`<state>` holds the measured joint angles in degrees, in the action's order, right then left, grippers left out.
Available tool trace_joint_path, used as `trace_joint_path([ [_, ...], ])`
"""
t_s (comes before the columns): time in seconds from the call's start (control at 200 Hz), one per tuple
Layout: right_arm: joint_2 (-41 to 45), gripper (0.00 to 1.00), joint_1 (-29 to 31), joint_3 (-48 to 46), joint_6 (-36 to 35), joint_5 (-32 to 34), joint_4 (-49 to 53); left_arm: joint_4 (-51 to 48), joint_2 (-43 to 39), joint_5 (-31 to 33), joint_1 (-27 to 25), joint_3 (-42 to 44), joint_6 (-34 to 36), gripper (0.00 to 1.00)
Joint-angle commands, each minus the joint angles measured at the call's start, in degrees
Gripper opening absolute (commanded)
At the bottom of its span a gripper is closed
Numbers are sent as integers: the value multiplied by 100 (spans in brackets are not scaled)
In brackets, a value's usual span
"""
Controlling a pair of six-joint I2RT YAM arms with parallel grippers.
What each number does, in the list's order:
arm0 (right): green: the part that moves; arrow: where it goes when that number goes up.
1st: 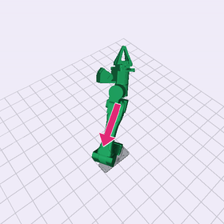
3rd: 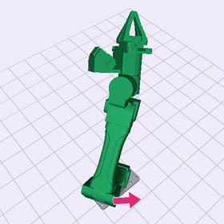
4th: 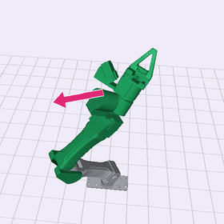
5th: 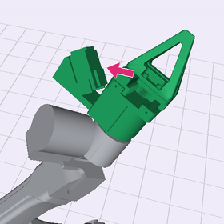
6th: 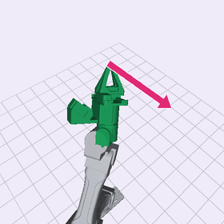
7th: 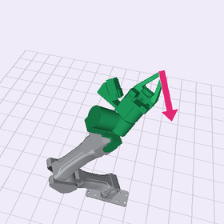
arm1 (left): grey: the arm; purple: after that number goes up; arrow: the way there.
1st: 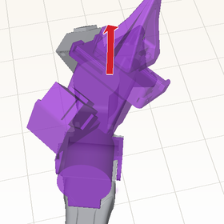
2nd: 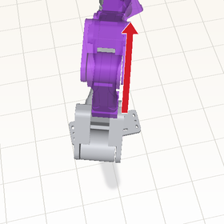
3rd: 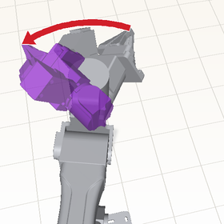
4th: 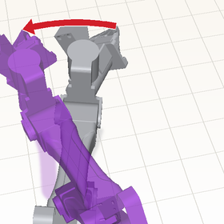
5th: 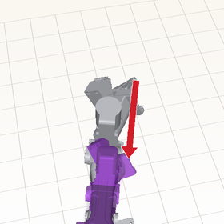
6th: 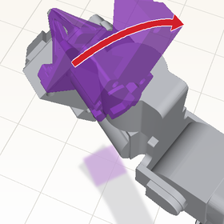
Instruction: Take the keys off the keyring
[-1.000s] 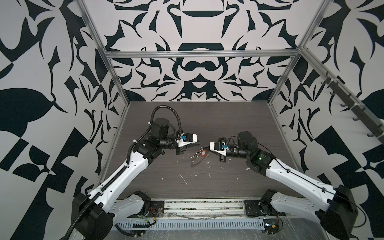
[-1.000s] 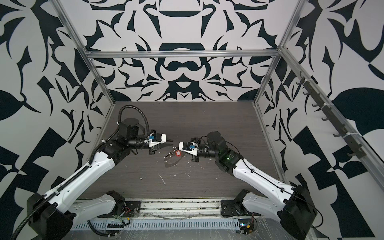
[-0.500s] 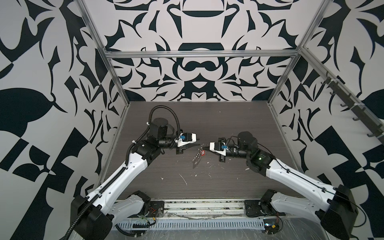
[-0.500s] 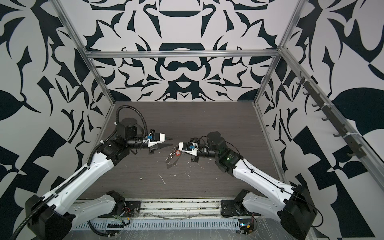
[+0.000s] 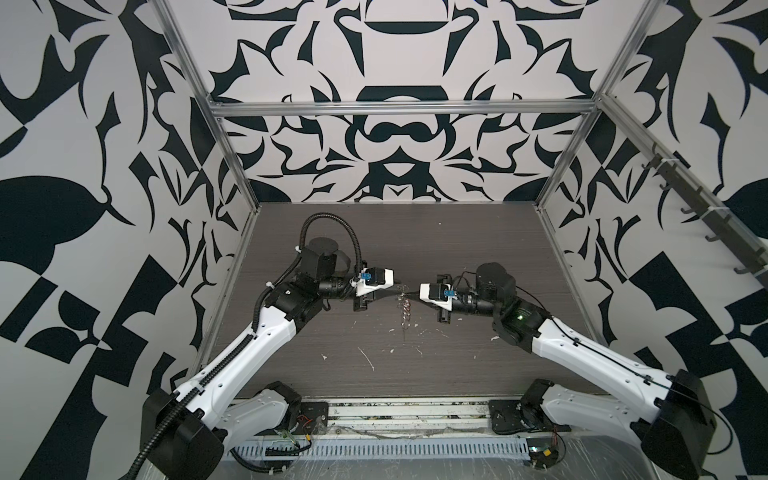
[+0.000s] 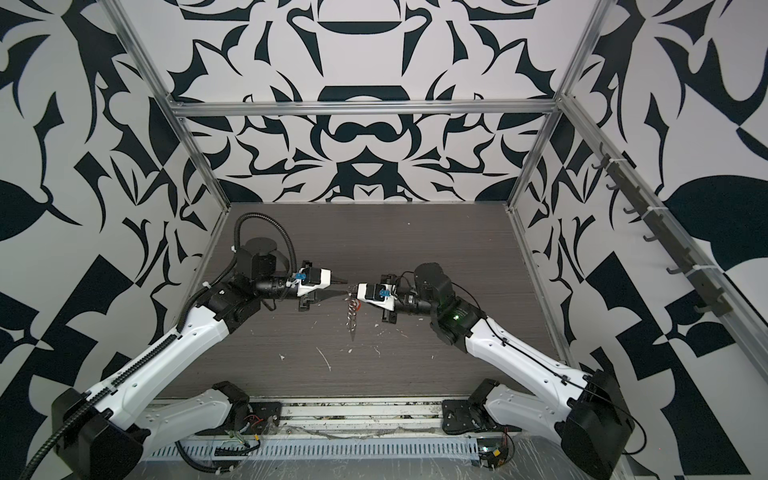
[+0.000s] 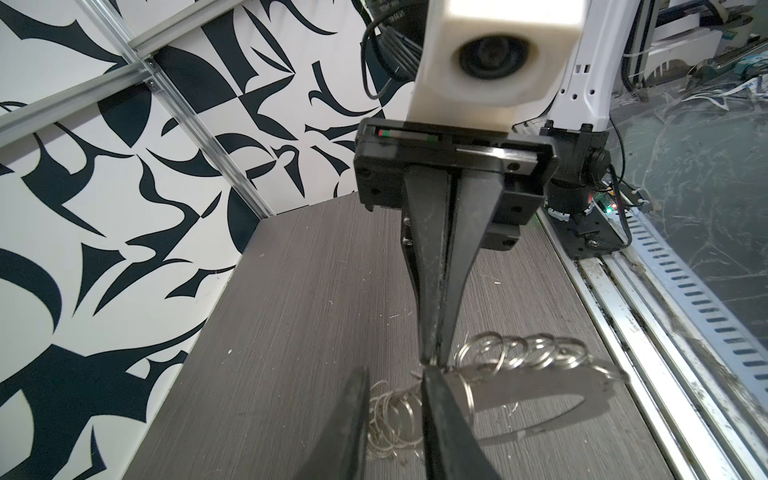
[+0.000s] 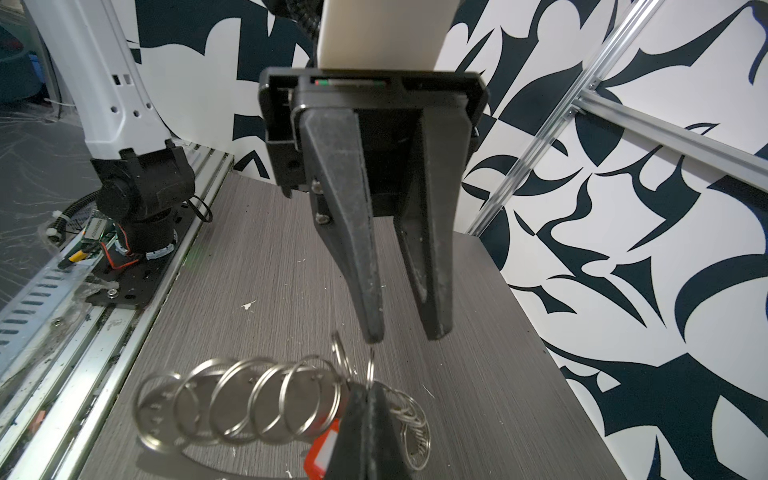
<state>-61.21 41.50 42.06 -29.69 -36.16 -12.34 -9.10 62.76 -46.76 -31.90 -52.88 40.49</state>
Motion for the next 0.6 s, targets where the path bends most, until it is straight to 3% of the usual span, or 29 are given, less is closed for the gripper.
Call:
trace_joint_path([
  [0.0, 92, 0, 27, 311, 121, 47, -493, 26, -22, -153, -26, 103, -37, 26],
  [0.415, 153, 0, 31, 346, 168, 70, -568, -3, 20, -95, -42, 147, -28, 25],
  [0.595, 162, 0, 28, 385, 152, -12, -555, -11, 73, -96, -47, 112, 9, 20],
])
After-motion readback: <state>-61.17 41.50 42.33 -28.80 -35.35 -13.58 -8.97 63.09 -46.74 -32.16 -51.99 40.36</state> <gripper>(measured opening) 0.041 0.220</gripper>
